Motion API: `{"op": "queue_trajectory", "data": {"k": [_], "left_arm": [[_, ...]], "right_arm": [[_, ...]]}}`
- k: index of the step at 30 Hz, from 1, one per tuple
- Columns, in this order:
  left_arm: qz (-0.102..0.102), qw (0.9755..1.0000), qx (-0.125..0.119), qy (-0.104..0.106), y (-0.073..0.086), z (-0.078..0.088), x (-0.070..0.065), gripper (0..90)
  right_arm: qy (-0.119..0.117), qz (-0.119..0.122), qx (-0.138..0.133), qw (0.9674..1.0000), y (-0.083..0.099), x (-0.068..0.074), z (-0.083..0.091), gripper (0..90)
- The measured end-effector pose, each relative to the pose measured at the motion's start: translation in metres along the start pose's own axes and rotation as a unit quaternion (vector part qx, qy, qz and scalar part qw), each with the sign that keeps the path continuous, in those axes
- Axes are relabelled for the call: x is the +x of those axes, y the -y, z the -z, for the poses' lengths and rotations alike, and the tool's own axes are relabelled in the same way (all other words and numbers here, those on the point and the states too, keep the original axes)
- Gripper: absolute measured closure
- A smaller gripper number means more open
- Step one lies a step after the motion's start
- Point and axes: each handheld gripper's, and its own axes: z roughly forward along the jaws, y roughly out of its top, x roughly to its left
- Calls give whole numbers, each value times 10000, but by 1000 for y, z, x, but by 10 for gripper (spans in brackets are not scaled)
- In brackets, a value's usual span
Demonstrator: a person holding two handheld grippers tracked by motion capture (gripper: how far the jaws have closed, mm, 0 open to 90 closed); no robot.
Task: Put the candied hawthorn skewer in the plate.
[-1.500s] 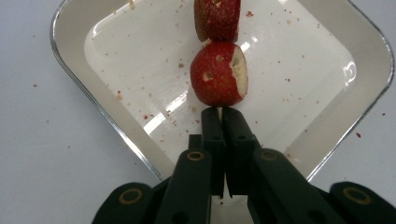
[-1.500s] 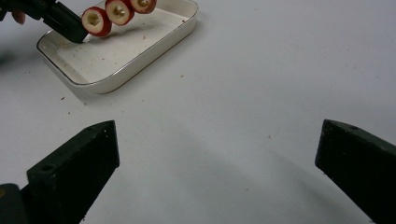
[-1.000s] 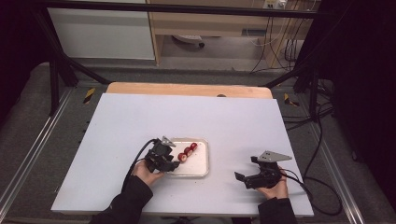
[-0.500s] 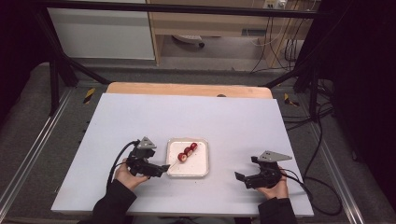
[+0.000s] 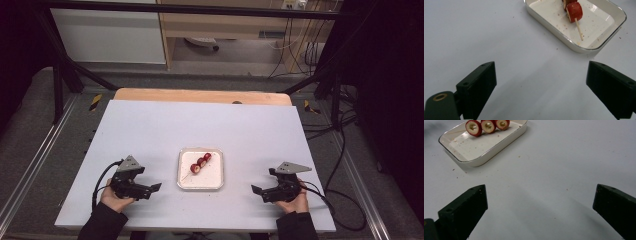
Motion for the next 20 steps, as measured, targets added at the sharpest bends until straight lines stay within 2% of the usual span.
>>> {"op": "queue_trajectory", "data": {"k": [9,20], "left_arm": [[167,9997,-160,8,30,7,16,94],[126,9998,-180,-41,36,11,21,96]], "right_arm": [[22,21,57,10000,1,0,0,3],[30,90,128,9999,1,1,1,2]]}}
